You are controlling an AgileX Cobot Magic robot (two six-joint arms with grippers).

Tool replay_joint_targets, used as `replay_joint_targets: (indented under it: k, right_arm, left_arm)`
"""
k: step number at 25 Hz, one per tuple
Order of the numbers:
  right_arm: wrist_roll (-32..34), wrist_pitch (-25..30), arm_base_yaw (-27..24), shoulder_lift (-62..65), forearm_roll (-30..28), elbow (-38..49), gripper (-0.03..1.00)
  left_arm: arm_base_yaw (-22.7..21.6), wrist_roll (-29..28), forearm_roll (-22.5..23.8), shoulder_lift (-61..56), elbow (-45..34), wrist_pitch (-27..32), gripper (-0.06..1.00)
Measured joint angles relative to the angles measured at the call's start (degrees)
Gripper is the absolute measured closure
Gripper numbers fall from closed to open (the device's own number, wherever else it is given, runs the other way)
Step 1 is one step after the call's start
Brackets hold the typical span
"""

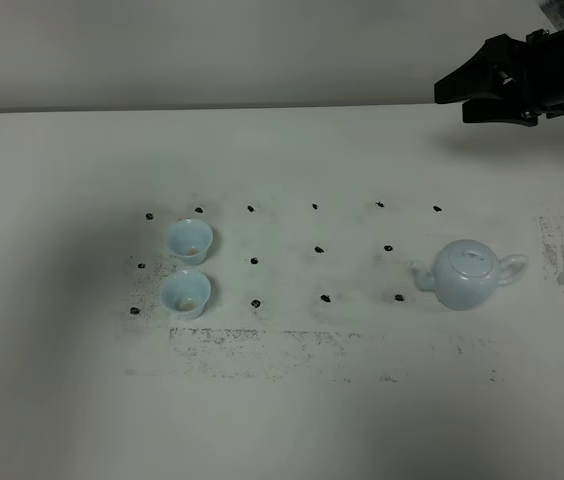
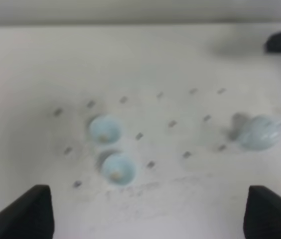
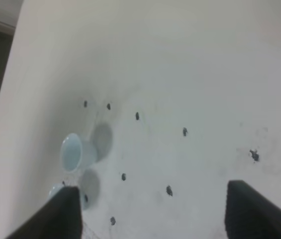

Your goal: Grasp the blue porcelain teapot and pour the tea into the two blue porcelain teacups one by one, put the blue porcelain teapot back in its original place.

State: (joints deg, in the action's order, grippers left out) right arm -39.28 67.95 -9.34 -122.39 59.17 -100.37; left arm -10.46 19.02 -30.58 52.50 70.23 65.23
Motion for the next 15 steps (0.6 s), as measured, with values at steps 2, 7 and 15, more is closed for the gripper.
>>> replay_joint_targets:
  k: [2, 7, 15]
  right_arm:
    - [0.00, 0.00, 0.00, 0.00, 0.61, 0.00, 0.39]
    - [0.00, 0.17, 0.00, 0.00, 1.13, 0.00, 0.39]
    - [0.00, 0.23, 0.00, 0.00, 1.18, 0.00, 0.39]
  left_arm:
    - [0.16, -0.04, 1.01, -6.46, -7.79, -3.36, 0.21]
    - [3.02, -1.07, 6.21, -19.07, -24.69, -4.86, 0.21]
    - [10.72, -7.53, 18.81, -36.87, -35.55, -4.54, 0.21]
